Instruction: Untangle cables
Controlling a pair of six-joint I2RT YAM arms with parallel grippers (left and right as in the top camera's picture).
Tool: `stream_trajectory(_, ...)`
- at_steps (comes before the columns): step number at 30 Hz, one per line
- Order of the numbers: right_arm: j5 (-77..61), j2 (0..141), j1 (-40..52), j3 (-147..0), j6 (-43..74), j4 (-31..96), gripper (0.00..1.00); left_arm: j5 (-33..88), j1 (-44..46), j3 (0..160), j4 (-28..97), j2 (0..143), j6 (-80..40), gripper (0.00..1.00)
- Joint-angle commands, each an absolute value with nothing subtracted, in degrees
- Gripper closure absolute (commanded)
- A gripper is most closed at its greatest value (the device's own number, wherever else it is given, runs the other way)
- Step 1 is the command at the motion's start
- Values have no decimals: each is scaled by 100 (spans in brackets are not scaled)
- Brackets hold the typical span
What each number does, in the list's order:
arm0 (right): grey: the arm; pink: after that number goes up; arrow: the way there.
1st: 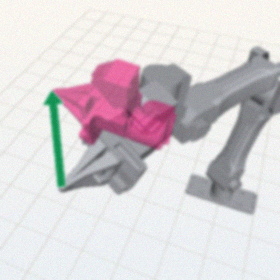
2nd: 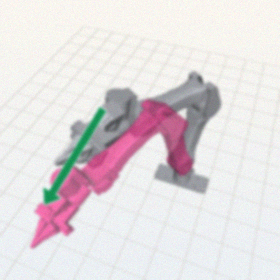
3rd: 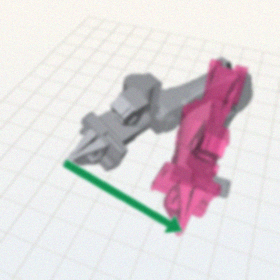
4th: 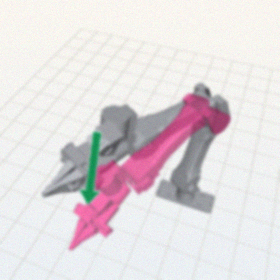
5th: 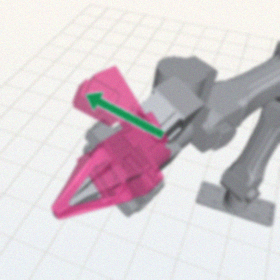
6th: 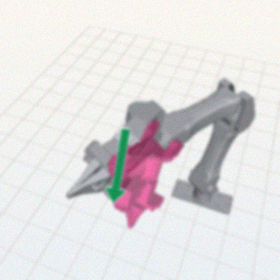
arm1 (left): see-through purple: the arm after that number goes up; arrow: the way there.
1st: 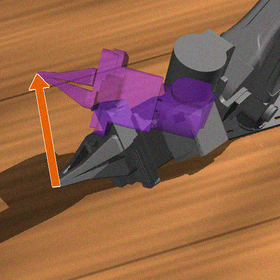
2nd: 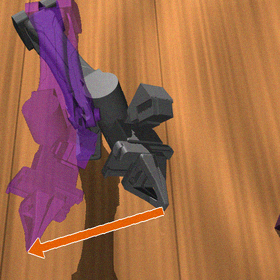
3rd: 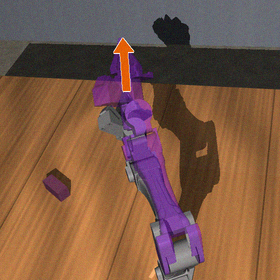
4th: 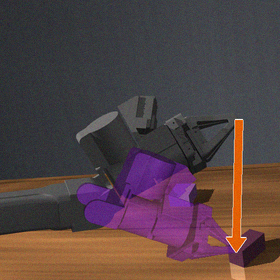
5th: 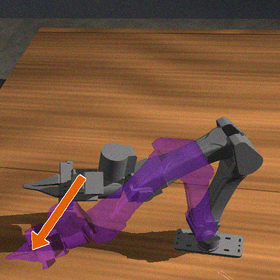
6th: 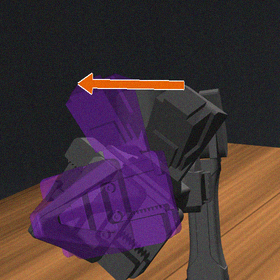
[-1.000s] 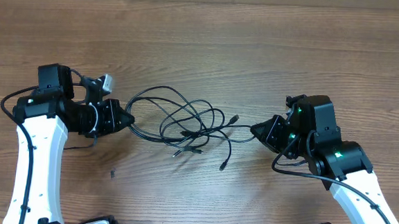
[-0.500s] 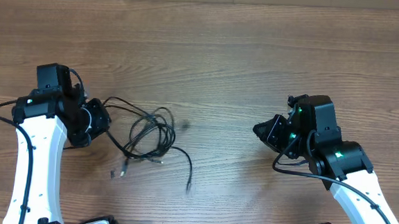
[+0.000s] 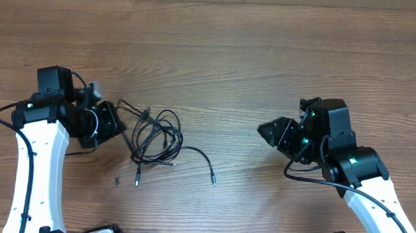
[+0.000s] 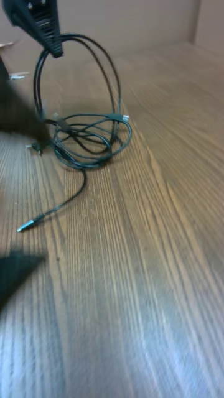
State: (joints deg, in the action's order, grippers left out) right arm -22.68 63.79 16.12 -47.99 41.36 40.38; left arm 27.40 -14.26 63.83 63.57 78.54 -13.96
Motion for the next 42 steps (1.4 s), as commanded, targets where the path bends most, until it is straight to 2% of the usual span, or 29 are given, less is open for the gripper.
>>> stream_trajectory(1, -2644, 6379, 1603, -4797, 3710, 3894, 0, 5642, -1457, 6501, 6346, 7745, 886, 96)
stream_trajectory(6, -3428, 6379, 1603, -4797, 3218, 3682, 0, 7570, -1446, 6501, 6630, 7741, 2600, 96)
stream_trajectory(12, -4480, 6379, 1614, -4797, 2967, 3190, 0, 8508, -1160, 6504, 6724, 7708, 3065, 96)
stream_trajectory(15, -4512, 6379, 1614, -4797, 2967, 3179, 0, 9065, -1007, 6504, 6724, 7708, 3236, 96)
stream_trajectory(24, -4525, 6379, 1798, -4797, 2967, 3000, 0, 9056, -370, 6536, 6576, 7708, 3352, 96)
stream_trajectory(35, -4093, 6379, 2209, -4797, 2971, 2781, 0, 8989, 268, 6539, 5662, 7708, 3240, 96)
stream_trajectory(38, -4088, 6379, 2211, -4797, 2974, 2788, 0, 8606, 259, 6539, 5465, 7708, 2766, 96)
stream_trajectory(42, -4071, 6379, 2211, -4797, 2974, 2788, 0, 7317, 259, 6539, 4711, 7708, 851, 96)
